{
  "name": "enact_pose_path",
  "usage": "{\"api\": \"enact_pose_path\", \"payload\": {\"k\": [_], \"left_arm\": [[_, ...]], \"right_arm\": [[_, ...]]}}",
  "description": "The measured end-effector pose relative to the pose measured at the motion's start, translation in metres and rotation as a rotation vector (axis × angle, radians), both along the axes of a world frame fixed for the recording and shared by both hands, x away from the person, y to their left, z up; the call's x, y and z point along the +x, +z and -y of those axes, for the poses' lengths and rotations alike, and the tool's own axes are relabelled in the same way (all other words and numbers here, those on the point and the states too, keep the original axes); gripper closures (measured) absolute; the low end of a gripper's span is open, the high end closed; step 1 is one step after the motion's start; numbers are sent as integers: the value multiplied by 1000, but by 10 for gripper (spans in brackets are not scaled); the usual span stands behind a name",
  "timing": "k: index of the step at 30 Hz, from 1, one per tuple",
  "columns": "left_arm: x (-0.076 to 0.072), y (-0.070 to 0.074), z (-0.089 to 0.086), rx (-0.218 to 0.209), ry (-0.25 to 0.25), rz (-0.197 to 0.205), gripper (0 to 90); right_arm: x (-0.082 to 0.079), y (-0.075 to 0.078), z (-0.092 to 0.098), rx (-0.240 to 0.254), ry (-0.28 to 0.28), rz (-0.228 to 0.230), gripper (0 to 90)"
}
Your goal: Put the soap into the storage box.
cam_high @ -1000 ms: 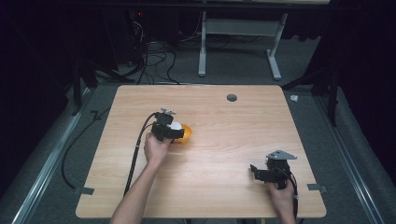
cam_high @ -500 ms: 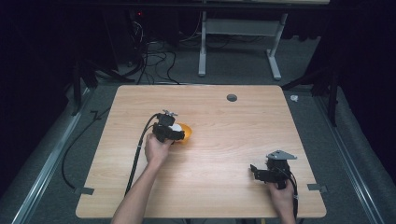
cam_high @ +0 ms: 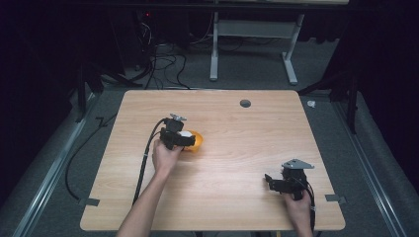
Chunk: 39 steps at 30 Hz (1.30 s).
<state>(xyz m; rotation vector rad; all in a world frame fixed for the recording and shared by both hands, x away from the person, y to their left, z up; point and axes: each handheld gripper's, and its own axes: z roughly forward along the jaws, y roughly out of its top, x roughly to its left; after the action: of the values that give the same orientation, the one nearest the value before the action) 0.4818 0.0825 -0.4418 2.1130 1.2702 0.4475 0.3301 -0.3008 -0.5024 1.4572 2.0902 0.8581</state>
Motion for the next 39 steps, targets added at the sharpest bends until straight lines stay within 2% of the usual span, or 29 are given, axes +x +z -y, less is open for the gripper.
{"api": "enact_pose_path", "payload": {"k": [7, 17, 39], "left_arm": [[-3, 4, -2, 14, -14, 20, 223], [-8, 10, -4, 11, -25, 34, 209], [-23, 29, -18, -26, -50, 76, 198]], "right_arm": [[0, 0, 0, 2, -1, -1, 172], [0, 0, 0, 2, 1, -2, 172], [0, 0, 0, 0, -1, -1, 173]]}}
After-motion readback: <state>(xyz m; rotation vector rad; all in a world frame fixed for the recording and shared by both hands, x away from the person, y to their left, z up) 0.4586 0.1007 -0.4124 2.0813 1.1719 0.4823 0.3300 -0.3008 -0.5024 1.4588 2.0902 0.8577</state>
